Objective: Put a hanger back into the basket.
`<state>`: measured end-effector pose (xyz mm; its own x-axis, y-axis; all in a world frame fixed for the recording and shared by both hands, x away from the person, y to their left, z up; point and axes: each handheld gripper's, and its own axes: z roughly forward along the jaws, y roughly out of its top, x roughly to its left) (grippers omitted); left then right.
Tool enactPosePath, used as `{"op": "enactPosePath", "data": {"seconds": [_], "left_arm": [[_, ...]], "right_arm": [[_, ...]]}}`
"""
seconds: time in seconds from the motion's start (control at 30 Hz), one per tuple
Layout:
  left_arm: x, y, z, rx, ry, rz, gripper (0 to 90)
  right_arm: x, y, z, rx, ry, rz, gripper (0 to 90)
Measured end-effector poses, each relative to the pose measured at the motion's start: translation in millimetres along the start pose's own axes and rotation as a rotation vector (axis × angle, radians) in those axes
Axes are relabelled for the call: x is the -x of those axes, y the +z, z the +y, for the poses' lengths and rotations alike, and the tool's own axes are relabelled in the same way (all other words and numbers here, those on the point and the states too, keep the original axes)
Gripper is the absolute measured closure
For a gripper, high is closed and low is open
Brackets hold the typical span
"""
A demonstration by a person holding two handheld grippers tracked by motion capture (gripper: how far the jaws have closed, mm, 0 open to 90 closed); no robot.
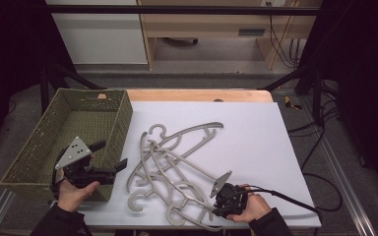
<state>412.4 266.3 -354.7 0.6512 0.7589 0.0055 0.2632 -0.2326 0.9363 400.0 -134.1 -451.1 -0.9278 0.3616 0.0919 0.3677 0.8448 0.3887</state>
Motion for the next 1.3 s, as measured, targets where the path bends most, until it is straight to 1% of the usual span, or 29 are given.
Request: {"op": "enactPosePath", "data": {"seconds": [0.03, 0.07, 0.1, 0.17, 0.2, 0.3, 0.33, 0.47, 0.5, 0.53, 0.57, 0.67, 0.73, 0.77, 0.8, 0.83, 0.87, 0.9, 0.93, 0.97, 1.0, 1.03, 1.1, 1.13, 1.2, 1.23, 1.27, 1.3], "left_arm": [[0.2, 0.2, 0.0, -0.001, 0.001, -0.001, 4.0], [0.6, 0.6, 0.0, -0.003, 0.002, -0.003, 4.0], [1.0, 1.0, -0.1, -0.004, 0.004, -0.004, 4.0], [2.1, 2.0, -0.1, -0.008, 0.009, -0.009, 4.0], [3.0, 2.8, -0.2, -0.012, 0.014, -0.011, 4.0], [3.9, 3.6, -0.4, -0.015, 0.018, -0.011, 4.0], [4.5, 4.2, -0.5, -0.017, 0.020, -0.014, 4.0], [6.1, 5.1, -0.4, -0.021, 0.027, -0.019, 4.0], [6.4, 5.2, -0.4, -0.022, 0.030, -0.020, 4.0], [7.0, 5.6, -0.3, -0.023, 0.031, -0.021, 4.0], [7.7, 6.0, -0.3, -0.022, 0.032, -0.024, 4.0], [9.9, 7.3, -0.1, -0.032, 0.049, -0.030, 4.1], [10.6, 8.1, -0.2, -0.036, 0.055, -0.032, 4.1], [11.0, 8.3, -0.2, -0.038, 0.056, -0.033, 4.1], [11.4, 8.6, -0.2, -0.039, 0.059, -0.034, 4.1], [11.9, 8.9, -0.1, -0.041, 0.062, -0.035, 4.1], [12.5, 9.2, 0.0, -0.041, 0.064, -0.037, 4.2], [13.0, 9.3, 0.0, -0.043, 0.067, -0.037, 4.2], [13.9, 9.4, 0.2, -0.043, 0.071, -0.040, 4.2], [13.9, 9.4, 0.2, -0.043, 0.071, -0.040, 4.2], [14.5, 9.7, 0.2, -0.044, 0.074, -0.043, 4.2], [14.5, 9.7, 0.2, -0.044, 0.074, -0.043, 4.3], [15.0, 10.2, 0.2, -0.049, 0.080, -0.046, 4.2], [15.2, 10.4, 0.1, -0.051, 0.082, -0.047, 4.3], [15.9, 10.8, 0.2, -0.053, 0.088, -0.049, 4.3], [16.3, 11.0, 0.2, -0.054, 0.091, -0.051, 4.3], [17.0, 11.6, 0.4, -0.057, 0.099, -0.053, 4.3], [17.0, 11.6, 0.4, -0.057, 0.099, -0.053, 4.4]], "right_arm": [[-0.4, 1.0, 0.0, -0.004, 0.000, 0.001, 75.8], [1.0, 1.6, -0.2, -0.004, -0.016, 0.001, 76.4], [1.0, 1.6, -0.2, -0.004, -0.016, 0.001, 76.4], [2.2, 1.5, -0.6, -0.004, -0.032, 0.015, 78.4], [2.6, 1.7, -0.6, -0.001, -0.028, 0.034, 80.4], [3.7, 1.5, -0.7, -0.004, -0.023, 0.035, 80.7], [5.3, 0.6, -1.0, -0.013, -0.038, 0.042, 80.9], [6.5, -0.6, -1.4, -0.024, -0.033, 0.048, 81.3], [5.8, -1.6, -1.2, -0.021, -0.018, 0.053, 81.5], [7.7, -4.1, -1.2, -0.007, -0.028, 0.056, 81.6], [7.7, -4.1, -1.2, -0.007, -0.028, 0.056, 81.6], [8.5, -14.5, -0.9, 0.046, 0.002, 0.056, 81.7], [9.6, -16.9, -1.2, 0.056, -0.005, 0.053, 81.7], [10.7, -22.6, -1.3, 0.087, 0.005, 0.050, 81.8], [11.1, -25.6, -1.1, 0.094, 0.013, 0.053, 81.8], [12.1, -28.1, -1.2, 0.108, 0.013, 0.049, 81.8], [13.7, -34.7, -1.5, 0.141, 0.023, 0.032, 81.8], [13.7, -34.7, -1.5, 0.141, 0.023, 0.032, 81.8], [15.4, -40.3, -1.9, 0.179, 0.035, 0.015, 81.9], [15.4, -40.3, -1.9, 0.179, 0.035, 0.015, 81.9], [17.2, -46.4, -2.4, 0.198, 0.043, 0.011, 81.9], [17.2, -46.4, -2.4, 0.198, 0.043, 0.011, 81.9], [18.7, -51.8, -3.1, 0.221, 0.045, 0.013, 81.9], [18.6, -53.2, -3.2, 0.229, 0.047, 0.006, 82.0], [19.1, -56.5, -3.5, 0.241, 0.051, 0.014, 82.0], [19.8, -58.1, -3.9, 0.255, 0.043, 0.012, 82.0], [19.0, -61.3, -3.8, 0.268, 0.050, 0.005, 82.0], [19.0, -61.3, -3.8, 0.268, 0.050, 0.005, 82.0]]}}
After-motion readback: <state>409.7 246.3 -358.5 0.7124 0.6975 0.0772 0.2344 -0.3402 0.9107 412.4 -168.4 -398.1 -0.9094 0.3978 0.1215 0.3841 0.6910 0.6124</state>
